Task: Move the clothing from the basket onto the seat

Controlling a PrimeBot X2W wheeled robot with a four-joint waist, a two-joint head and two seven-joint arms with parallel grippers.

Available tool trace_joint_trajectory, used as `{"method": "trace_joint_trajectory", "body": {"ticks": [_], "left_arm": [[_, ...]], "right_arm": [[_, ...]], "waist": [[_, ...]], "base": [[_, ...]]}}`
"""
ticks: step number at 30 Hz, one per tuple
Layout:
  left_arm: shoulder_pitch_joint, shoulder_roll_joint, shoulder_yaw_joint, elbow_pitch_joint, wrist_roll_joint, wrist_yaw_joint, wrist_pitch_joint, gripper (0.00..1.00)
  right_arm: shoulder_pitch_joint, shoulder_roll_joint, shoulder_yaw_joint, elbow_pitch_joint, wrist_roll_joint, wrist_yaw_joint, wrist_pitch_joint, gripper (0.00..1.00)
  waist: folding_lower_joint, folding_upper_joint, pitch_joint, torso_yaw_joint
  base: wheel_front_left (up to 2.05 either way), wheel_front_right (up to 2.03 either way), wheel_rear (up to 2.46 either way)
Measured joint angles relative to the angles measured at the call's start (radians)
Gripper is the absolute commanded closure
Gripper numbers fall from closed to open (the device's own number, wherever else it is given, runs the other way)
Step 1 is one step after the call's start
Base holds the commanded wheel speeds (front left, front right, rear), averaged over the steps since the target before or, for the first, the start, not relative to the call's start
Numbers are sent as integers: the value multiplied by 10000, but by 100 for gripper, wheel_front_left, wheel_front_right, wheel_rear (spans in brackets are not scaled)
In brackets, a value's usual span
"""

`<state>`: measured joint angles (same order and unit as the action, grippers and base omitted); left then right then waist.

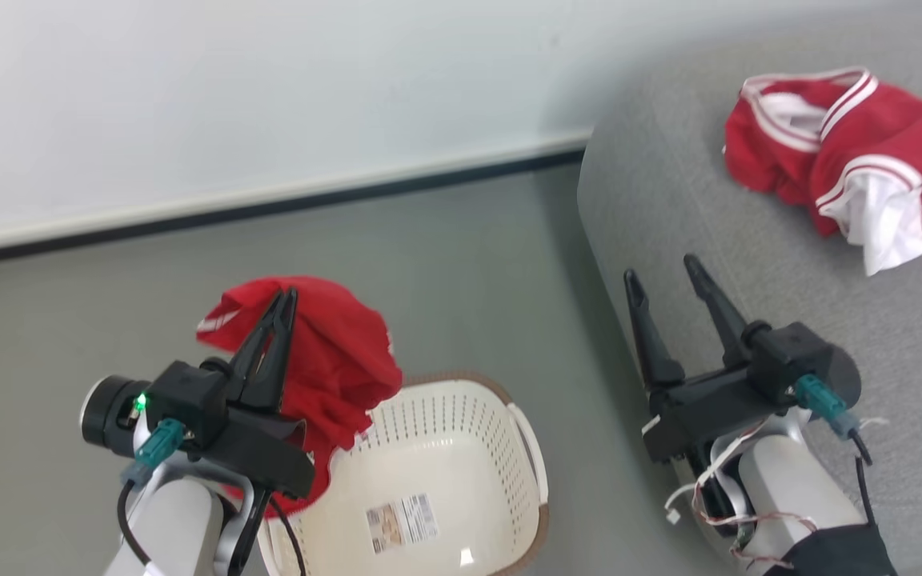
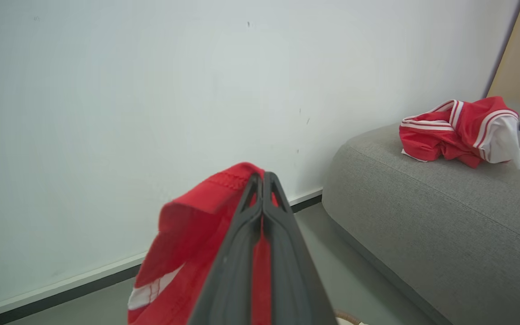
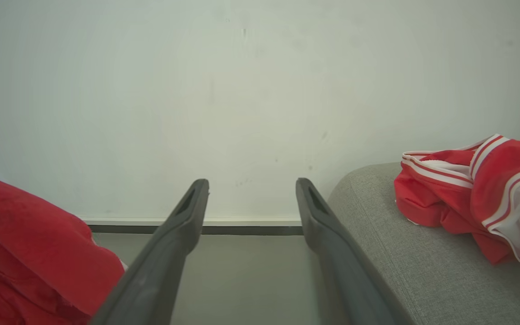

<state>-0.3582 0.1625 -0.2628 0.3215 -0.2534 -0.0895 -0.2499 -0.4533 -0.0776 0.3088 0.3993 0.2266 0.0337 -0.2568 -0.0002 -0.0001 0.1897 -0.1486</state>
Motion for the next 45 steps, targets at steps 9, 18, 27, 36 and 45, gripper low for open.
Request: {"method": "trace_joint_trajectory", "body": {"ticks": [9,18,27,36,45], "left_arm": [[519,67,-15,-297,-65,-2,2,100],[813,111,-159,-947,-88,-13,299,100],[1021,84,-410,-1501,-88,-33,665,100],[1018,-17,-729,-2010,-81,-79,1047,100],[1017,-42,-1014,-2493,10,-79,1415,100]], "right_arm": [[803,29,301,253,-2,155,0,0],[1107,44,878,272,-15,468,0,0],[986,105,2065,863,-190,777,2,0],[268,123,3482,1751,-360,897,104,0],[-694,136,5277,2637,-380,899,176,0]], "waist": [[0,0,-1349,-33],[1,0,-2280,28],[1,1,-2498,331],[3,1,-2538,613],[3,2,-2480,781]], "base": [[0,0,0],[0,0,0],[0,0,0],[0,0,0],[0,0,0]]}}
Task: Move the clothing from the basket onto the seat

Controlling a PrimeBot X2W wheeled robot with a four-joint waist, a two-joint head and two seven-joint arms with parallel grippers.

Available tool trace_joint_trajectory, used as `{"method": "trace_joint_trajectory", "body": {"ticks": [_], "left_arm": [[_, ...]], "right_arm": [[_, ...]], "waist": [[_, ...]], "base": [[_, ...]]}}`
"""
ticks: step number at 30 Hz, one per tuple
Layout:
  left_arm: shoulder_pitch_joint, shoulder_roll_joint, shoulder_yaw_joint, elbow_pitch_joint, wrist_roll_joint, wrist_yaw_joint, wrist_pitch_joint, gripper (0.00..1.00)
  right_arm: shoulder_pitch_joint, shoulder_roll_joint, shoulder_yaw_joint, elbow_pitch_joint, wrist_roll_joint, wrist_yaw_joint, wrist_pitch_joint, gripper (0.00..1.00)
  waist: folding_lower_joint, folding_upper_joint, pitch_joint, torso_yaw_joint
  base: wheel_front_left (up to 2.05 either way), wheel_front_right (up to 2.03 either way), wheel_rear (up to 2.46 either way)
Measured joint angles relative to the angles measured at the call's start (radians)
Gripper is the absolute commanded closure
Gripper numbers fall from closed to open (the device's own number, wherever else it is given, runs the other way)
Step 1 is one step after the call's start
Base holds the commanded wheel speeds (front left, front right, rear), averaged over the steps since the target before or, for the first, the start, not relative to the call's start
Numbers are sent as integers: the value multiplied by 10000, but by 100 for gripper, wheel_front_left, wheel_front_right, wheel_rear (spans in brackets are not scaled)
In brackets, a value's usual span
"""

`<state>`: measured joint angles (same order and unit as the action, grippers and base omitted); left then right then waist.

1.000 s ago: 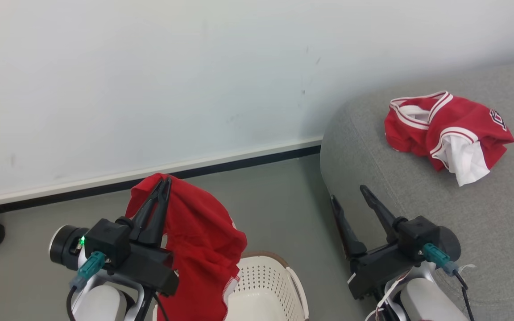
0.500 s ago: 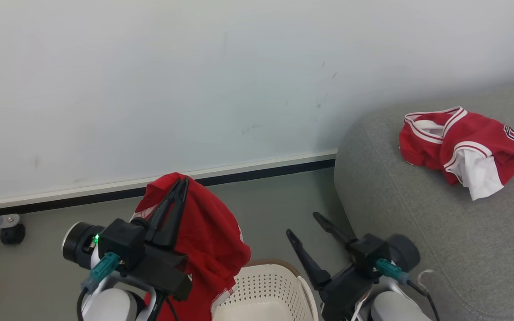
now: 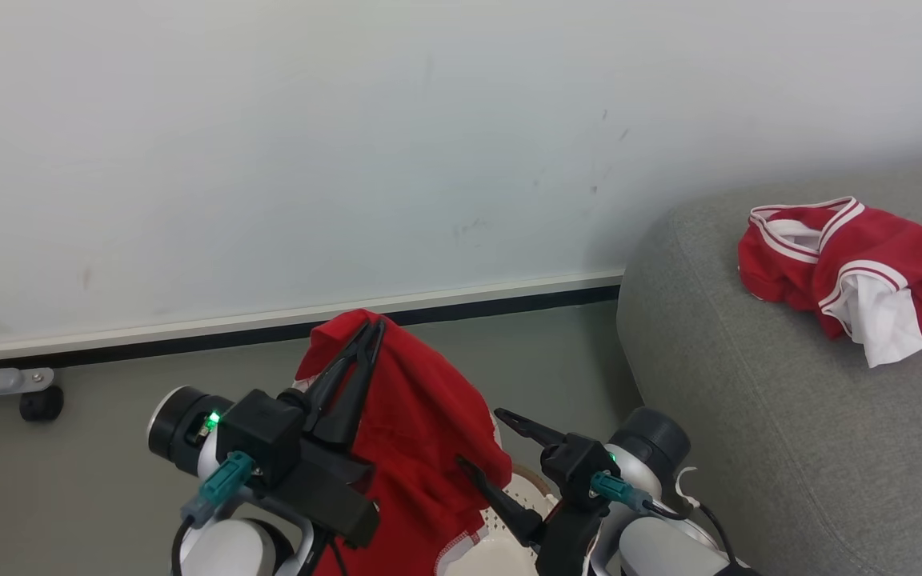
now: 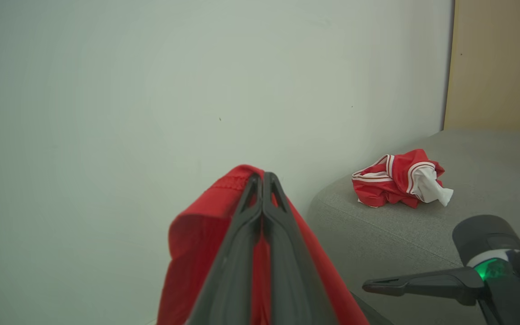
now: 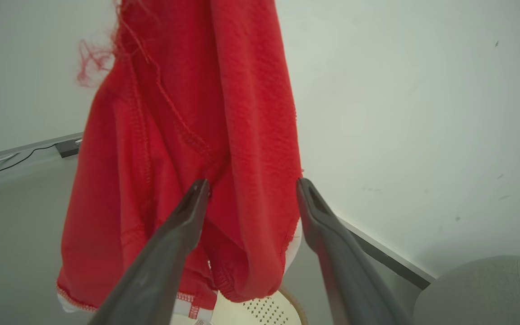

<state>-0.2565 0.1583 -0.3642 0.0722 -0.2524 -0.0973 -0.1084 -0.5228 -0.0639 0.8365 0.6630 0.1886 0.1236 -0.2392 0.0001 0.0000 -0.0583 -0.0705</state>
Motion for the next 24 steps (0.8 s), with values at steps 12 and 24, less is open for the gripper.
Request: {"method": "trace_joint_trajectory", "body": {"ticks": [12,24], "left_arm": [[-1,-209,-554,-598,31,-13,384,100],[0,-244,-736,-886,-2,-84,719,100]], "right_arm": [[-810,12,715,855,732,10,-2,0],[-1674,15,1511,1101,1902,10,-8,96]], "waist": [[0,0,100,269],[0,0,246,546]], "base": [[0,0,0],[0,0,0]]}}
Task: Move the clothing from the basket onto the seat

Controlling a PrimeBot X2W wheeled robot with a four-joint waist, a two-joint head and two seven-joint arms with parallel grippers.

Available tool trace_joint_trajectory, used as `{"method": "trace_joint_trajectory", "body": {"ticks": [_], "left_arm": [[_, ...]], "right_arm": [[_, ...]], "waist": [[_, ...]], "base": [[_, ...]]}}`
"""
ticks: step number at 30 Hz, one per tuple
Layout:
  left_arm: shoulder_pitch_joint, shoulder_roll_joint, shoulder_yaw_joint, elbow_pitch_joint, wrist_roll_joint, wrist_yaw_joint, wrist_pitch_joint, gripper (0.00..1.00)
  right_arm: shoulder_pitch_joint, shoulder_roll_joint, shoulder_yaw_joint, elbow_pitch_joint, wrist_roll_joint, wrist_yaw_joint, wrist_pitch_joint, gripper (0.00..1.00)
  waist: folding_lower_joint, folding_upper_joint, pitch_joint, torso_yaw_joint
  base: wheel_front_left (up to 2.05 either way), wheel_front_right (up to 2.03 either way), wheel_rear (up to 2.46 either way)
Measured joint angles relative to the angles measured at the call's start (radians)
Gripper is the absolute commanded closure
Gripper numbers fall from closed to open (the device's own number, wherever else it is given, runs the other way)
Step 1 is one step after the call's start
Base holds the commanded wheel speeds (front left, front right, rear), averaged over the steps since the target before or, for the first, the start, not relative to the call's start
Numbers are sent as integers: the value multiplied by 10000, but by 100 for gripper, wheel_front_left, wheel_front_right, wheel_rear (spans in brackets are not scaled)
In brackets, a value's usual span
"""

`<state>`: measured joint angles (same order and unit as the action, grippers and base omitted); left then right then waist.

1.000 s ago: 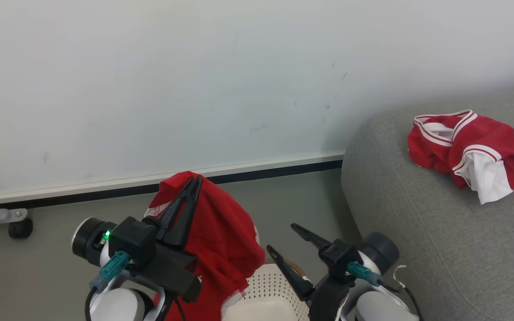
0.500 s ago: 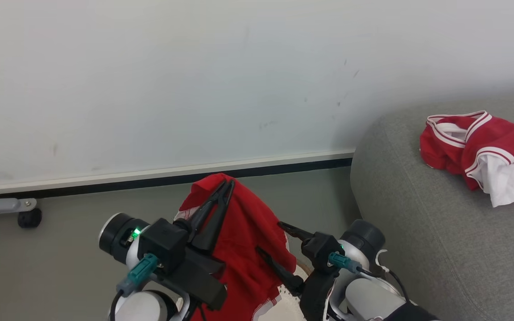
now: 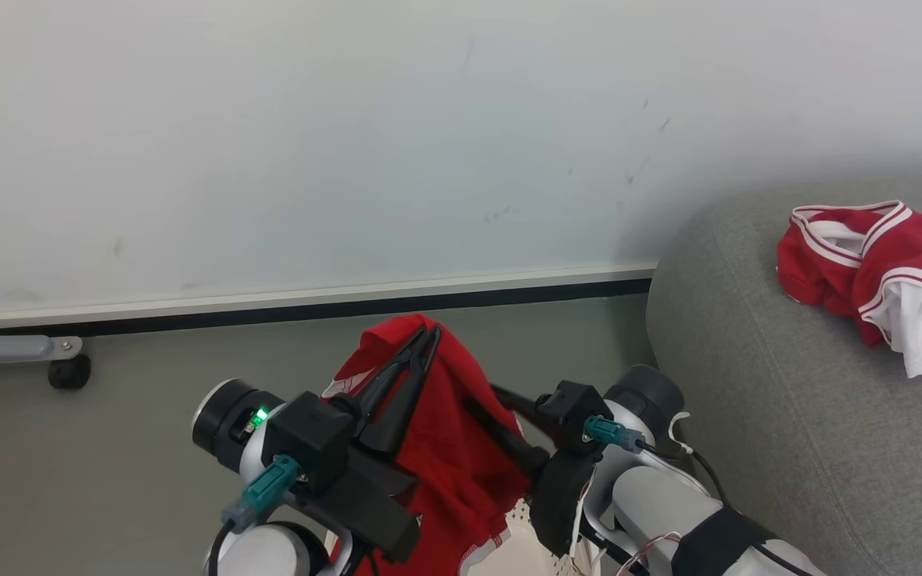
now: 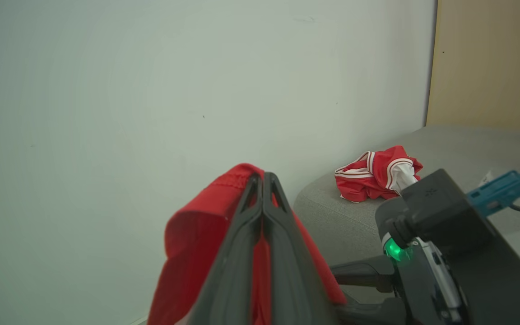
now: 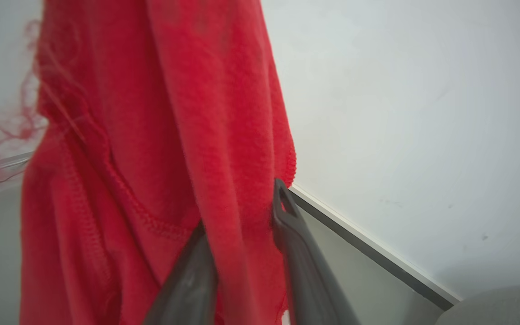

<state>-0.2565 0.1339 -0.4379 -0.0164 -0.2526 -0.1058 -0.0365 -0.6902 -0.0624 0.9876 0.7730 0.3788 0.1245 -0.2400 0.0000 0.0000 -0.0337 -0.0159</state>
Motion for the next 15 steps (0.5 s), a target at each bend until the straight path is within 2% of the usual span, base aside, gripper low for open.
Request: {"method": "trace_joint_trajectory", "body": {"ticks": [1,7,8,9,10,11,12,13,14,15], "left_arm": [[0,4,4,4,-2,0,6,100],[270,171,303,79,-73,96,13,100],[345,194,380,107,-102,148,13,94],[413,209,437,138,-104,188,12,68],[447,215,470,188,-105,196,10,57],[459,215,499,247,-107,261,8,54],[498,211,556,290,-130,280,-6,36],[569,209,606,332,-194,295,-6,10],[636,207,635,387,-295,366,-8,0],[695,209,683,424,-374,376,-23,0]], "right_arm": [[-2,0,50,2,52,0,-2,100],[-149,2,255,109,443,0,-6,100],[-219,-2,245,134,522,0,-8,100],[-270,0,234,155,569,0,-23,100],[-324,4,221,198,616,0,-56,100],[-380,6,186,244,631,0,-79,100],[-422,4,151,278,652,0,-79,100],[-452,4,113,349,706,0,-81,100],[-480,4,65,420,740,0,-81,100],[-538,0,29,456,761,0,-81,100]], "waist": [[0,0,11,2],[1,1,65,-147],[1,1,73,-193],[0,0,80,-243],[0,0,88,-299],[0,0,94,-356],[1,1,100,-417],[1,0,106,-480],[0,0,111,-545],[0,1,114,-612]], "base": [[0,0,0],[0,0,0],[0,0,0],[0,0,0],[0,0,0],[0,0,0],[0,0,0],[0,0,0],[0,0,0],[0,0,0]]}}
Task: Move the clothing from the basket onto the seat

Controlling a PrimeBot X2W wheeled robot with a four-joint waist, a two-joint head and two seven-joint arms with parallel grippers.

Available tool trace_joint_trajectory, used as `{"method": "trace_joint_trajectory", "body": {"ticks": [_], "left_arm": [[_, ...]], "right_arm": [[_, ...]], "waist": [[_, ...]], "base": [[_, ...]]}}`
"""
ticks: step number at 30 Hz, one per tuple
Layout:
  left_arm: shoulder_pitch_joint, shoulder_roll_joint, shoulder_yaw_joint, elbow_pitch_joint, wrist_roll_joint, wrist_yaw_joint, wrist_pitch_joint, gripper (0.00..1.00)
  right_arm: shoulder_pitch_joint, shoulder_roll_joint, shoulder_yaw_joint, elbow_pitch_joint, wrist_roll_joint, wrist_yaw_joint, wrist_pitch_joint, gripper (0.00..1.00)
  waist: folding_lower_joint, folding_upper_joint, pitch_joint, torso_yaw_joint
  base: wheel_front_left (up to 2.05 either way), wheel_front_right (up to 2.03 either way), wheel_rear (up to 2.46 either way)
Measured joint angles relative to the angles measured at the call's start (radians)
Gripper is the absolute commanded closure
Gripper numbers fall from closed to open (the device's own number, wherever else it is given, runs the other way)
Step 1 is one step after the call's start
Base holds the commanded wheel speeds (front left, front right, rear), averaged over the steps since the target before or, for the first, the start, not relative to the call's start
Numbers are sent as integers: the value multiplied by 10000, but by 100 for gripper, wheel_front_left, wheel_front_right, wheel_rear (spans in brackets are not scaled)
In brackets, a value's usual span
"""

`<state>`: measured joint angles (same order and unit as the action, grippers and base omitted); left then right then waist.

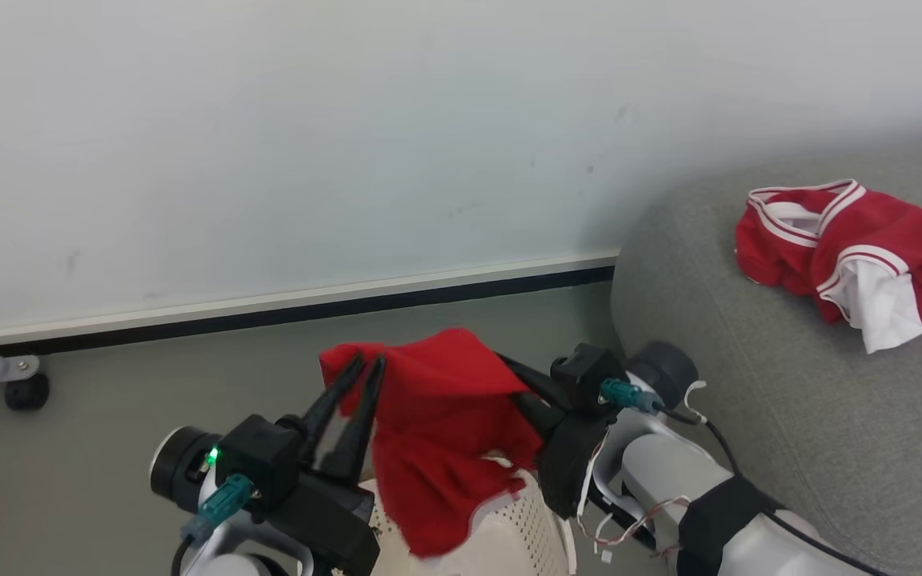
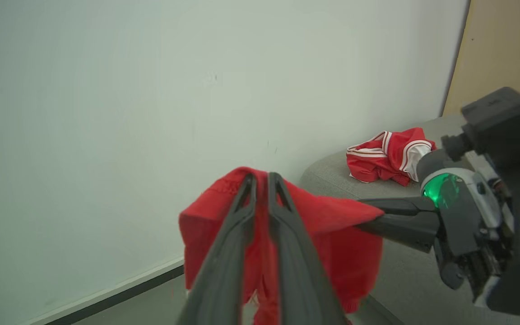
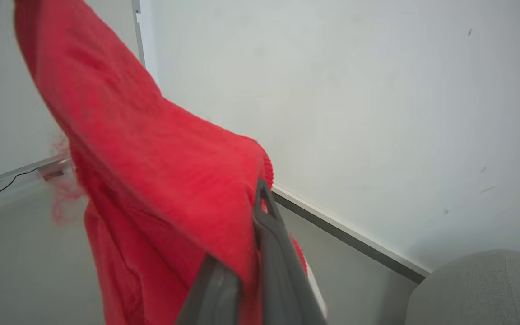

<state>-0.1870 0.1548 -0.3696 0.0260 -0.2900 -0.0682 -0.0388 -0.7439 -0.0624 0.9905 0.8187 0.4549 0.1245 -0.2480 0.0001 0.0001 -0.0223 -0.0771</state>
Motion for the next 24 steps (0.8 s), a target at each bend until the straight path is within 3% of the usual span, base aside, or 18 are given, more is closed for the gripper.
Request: {"method": "trace_joint_trajectory", "body": {"ticks": [7,24], "left_arm": [[388,-29,125,267,-54,234,-259,0],[1151,-299,-215,840,-77,240,-874,0]], "right_arm": [[-475,-4,-362,385,40,0,-6,100],[-680,-560,-692,311,-35,0,-12,100]], "waist": [[0,0,1,-533],[0,0,-89,-2328]], "base": [[0,0,0],[0,0,0]]}}
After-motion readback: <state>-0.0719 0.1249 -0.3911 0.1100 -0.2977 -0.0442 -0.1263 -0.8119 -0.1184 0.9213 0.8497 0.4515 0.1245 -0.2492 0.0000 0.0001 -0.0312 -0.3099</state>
